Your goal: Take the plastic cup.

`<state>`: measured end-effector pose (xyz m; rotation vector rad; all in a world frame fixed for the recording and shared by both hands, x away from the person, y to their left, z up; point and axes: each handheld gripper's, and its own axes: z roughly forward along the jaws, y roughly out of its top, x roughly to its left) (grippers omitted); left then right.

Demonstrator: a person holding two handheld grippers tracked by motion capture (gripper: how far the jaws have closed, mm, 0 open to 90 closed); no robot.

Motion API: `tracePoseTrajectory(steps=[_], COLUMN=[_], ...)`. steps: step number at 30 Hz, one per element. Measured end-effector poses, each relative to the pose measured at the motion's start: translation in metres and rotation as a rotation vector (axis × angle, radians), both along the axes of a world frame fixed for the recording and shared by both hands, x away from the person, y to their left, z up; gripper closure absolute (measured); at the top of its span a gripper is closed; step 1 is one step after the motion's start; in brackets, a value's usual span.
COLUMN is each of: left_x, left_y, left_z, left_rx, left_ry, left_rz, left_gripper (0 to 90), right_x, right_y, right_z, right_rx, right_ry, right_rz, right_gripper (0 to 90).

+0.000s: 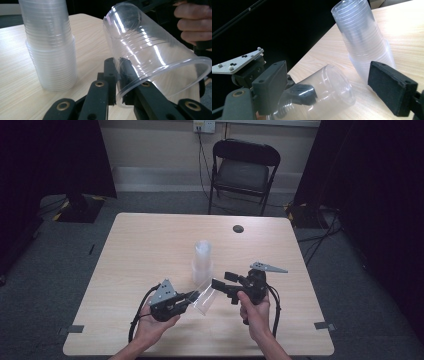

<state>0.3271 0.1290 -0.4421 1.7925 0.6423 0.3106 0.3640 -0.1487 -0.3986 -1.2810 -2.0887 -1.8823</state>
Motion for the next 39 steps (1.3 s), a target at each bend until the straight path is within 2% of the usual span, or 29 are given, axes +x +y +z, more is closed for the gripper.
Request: tracePoseTrajectory(steps=[3, 6, 11, 12, 13, 14, 15, 16, 17, 18, 19, 21, 22, 23, 24, 26, 27, 28, 30, 33, 34, 35, 36, 37, 39], left_x=[0.0, 0.0, 0.001, 0.002, 0.002, 0.002, 0.002, 0.002, 0.002, 0.003, 0.003, 0.003, 0.003, 0.003, 0.003, 0.005, 0.005, 0.006, 0.007, 0.009, 0.008, 0.008, 0.009, 0.008, 0.01], left_y=[0.0, 0.0, -0.002, -0.003, -0.003, -0.003, -0.004, -0.004, -0.004, -0.004, -0.004, -0.004, -0.004, -0.004, -0.004, -0.004, -0.004, -0.005, -0.006, -0.01, -0.013, -0.013, -0.014, -0.016, -0.02], left_z=[0.001, 0.001, 0.004, 0.005, 0.005, 0.006, 0.006, 0.006, 0.006, 0.007, 0.007, 0.008, 0.008, 0.008, 0.008, 0.008, 0.008, 0.007, 0.007, 0.008, 0.008, 0.008, 0.008, 0.009, 0.009], left_rx=[0.009, 0.024, 0.041, 0.049, 0.049, 0.053, 0.065, 0.074, 0.074, 0.075, 0.084, 0.091, 0.112, 0.112, 0.124, 0.14, 0.14, 0.144, 0.163, 0.191, 0.205, 0.205, 0.232, 0.241, 0.263], left_ry=[0.017, 0.045, 0.117, 0.148, 0.148, 0.173, 0.177, 0.181, 0.181, 0.201, 0.196, 0.247, 0.251, 0.251, 0.272, 0.318, 0.318, 0.349, 0.357, 0.404, 0.414, 0.414, 0.414, 0.411, 0.412], left_rz=[-0.002, -0.013, -0.033, -0.04, -0.04, -0.039, -0.043, -0.043, -0.043, -0.046, -0.046, -0.056, -0.06, -0.06, -0.063, -0.083, -0.083, -0.095, -0.115, -0.155, -0.184, -0.184, -0.213, -0.216, -0.245], left_gripper=[85.7, 86.3, 86.2, 86.1, 86.1, 86.1, 86.1, 86.1, 86.2, 86.2, 86.1, 86.2, 86.3, 86.3, 86.3, 86.2, 86.3, 86.3, 86.2, 86.3, 86.4, 86.4, 86.4, 86.5, 86.7], right_x=[-0.003, -0.01, -0.017, -0.018, -0.018, -0.019, -0.021, -0.023, -0.023, -0.024, -0.024, -0.025, -0.025, -0.025, -0.025, -0.027, -0.027, -0.028, -0.03, -0.033, -0.035, -0.035, -0.035, -0.036, -0.037], right_y=[-0.003, -0.011, -0.021, -0.023, -0.023, -0.023, -0.024, -0.024, -0.024, -0.022, -0.021, -0.016, -0.015, -0.015, -0.015, -0.014, -0.014, -0.014, -0.014, -0.012, -0.01, -0.01, -0.009, -0.008, -0.006], right_z=[0.002, 0.001, -0.003, -0.005, -0.005, -0.006, -0.007, -0.009, -0.009, -0.01, -0.011, -0.012, -0.013, -0.013, -0.015, -0.019, -0.019, -0.02, -0.022, -0.023, -0.022, -0.022, -0.022, -0.022, -0.023], right_rx=[-0.04, -0.102, -0.113, -0.128, -0.128, -0.137, -0.136, -0.135, -0.135, -0.132, -0.139, -0.166, -0.18, -0.18, -0.187, -0.216, -0.216, -0.228, -0.248, -0.29, -0.324, -0.324, -0.338, -0.346, -0.353], right_ry=[-0.02, -0.067, -0.091, -0.094, -0.094, -0.099, -0.112, -0.136, -0.136, -0.142, -0.147, -0.159, -0.16, -0.16, -0.161, -0.17, -0.17, -0.173, -0.184, -0.217, -0.24, -0.24, -0.245, -0.239, -0.235], right_rz=[-0.004, -0.007, -0.016, -0.013, -0.013, -0.009, -0.001, 0.017, 0.017, 0.028, 0.039, 0.059, 0.074, 0.074, 0.085, 0.115, 0.115, 0.124, 0.144, 0.173, 0.192, 0.192, 0.203, 0.209, 0.24], right_gripper=[17.3, 21.8, 25.0, 25.7, 25.7, 25.7, 26.6, 32.1, 32.1, 31.8, 31.2, 30.1, 30.0, 30.0, 30.3, 30.7, 30.7, 30.7, 30.7, 29.0, 27.0, 27.0, 25.6, 22.1, 21.8])
